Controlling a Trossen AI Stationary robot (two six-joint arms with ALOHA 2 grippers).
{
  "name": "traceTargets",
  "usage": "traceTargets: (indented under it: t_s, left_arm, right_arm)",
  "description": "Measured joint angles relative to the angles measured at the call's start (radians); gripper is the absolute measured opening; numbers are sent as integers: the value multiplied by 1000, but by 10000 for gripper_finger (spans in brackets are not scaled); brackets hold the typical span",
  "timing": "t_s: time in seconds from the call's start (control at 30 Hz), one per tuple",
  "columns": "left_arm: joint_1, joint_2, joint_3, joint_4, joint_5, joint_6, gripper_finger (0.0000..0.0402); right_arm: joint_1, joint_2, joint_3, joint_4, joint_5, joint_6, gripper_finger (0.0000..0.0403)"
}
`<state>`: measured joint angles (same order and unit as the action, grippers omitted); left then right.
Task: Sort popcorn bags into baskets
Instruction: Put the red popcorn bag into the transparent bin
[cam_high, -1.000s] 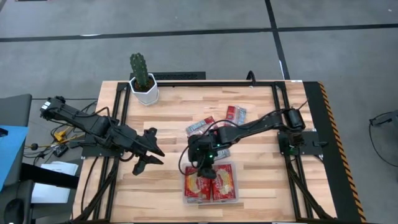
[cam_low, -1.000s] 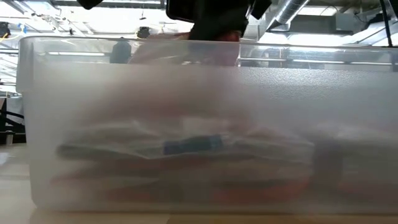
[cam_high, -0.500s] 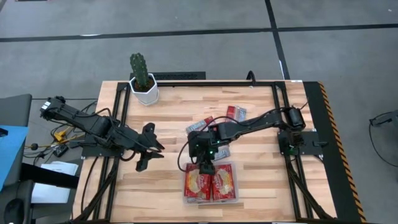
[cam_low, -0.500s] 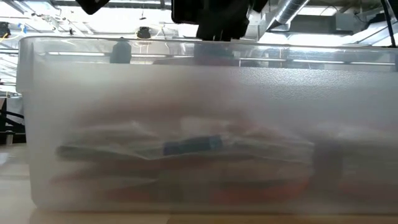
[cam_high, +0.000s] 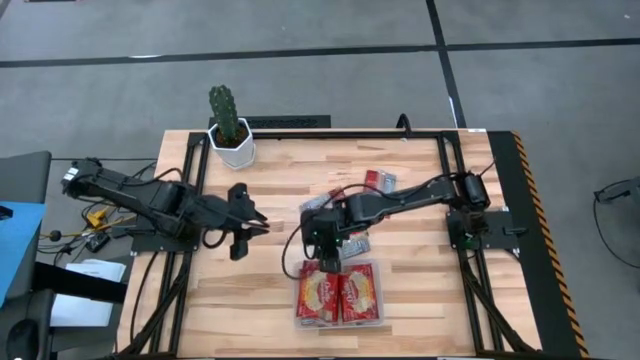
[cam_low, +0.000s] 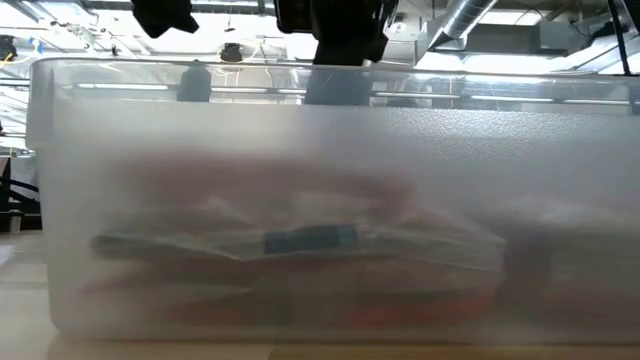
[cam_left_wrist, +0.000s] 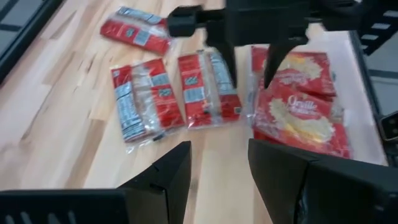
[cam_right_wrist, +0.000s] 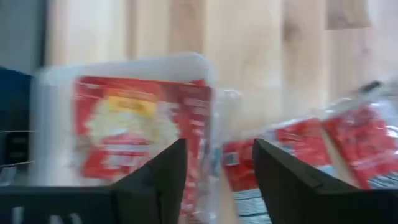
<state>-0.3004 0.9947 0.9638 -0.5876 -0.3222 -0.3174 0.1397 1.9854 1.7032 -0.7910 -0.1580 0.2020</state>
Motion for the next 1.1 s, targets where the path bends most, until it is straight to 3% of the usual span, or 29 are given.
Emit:
traceTargets:
  t_s: [0.17, 0.43, 0.83, 1.1]
  left_arm:
    - [11, 0, 0, -36, 0, -1, 146]
    - [11, 0, 0, -52, 1, -20, 146]
    - [10, 0, 0, -54, 43, -44, 146]
    - [10, 0, 0, -58, 50, -44, 146]
  right_arm:
    - [43, 0, -51, 109, 35, 4, 136]
    - [93, 0, -57, 145, 210, 8, 63]
    - [141, 78, -56, 202, 210, 52, 26]
    - [148, 119, -55, 231, 179, 63, 22]
